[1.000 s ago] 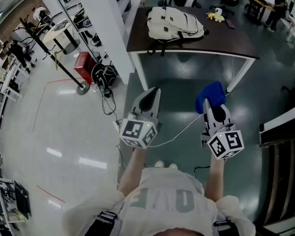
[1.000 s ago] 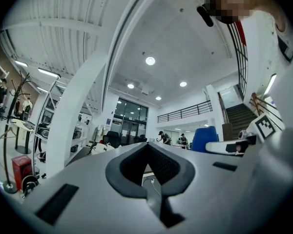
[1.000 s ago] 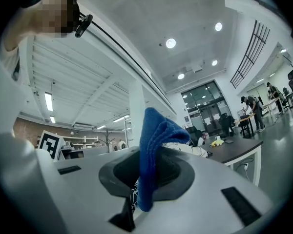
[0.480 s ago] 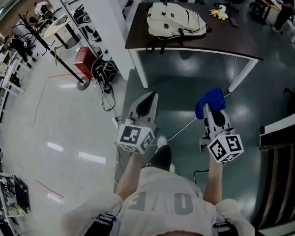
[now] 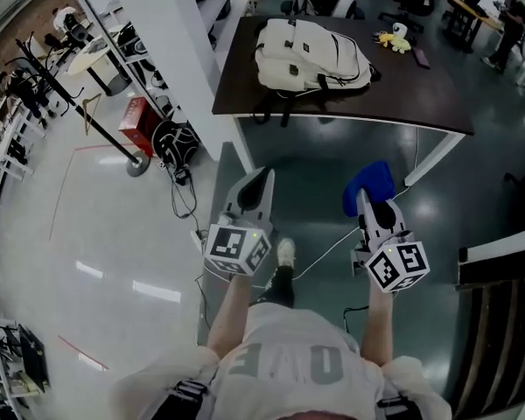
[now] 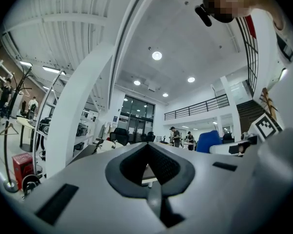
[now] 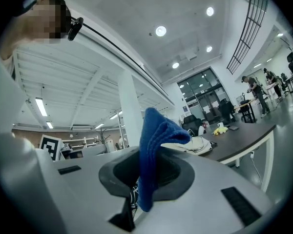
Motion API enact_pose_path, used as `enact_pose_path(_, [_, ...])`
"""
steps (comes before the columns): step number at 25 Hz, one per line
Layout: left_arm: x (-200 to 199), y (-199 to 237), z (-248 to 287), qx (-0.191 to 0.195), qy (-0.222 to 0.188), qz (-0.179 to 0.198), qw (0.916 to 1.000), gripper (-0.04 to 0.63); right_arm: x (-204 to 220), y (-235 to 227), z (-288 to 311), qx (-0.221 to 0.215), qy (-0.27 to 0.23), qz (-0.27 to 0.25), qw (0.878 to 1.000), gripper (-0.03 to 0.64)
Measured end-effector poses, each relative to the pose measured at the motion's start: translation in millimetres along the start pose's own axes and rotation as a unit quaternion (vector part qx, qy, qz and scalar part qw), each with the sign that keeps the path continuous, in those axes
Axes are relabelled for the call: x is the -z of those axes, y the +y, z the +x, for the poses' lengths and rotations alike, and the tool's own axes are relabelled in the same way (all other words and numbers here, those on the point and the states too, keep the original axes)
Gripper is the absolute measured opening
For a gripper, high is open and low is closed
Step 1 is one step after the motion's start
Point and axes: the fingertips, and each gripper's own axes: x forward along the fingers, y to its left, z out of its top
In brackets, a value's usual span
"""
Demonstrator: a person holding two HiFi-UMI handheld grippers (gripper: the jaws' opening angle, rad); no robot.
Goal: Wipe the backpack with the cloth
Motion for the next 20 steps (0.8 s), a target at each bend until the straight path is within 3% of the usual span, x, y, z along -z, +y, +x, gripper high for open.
enact_pose_path(10, [-14, 142, 160, -0.018, -0.011, 0.000, 0.9998, 0.003, -26, -44, 212, -0.036, 0.003, 0.000, 0.999, 0.041])
enact_pose_path(20, [20, 207, 265, -0.050, 0.004, -0.012, 0.9987, 0.003, -15, -101, 339, -0.085, 0.044, 0.025, 0.995, 0.041])
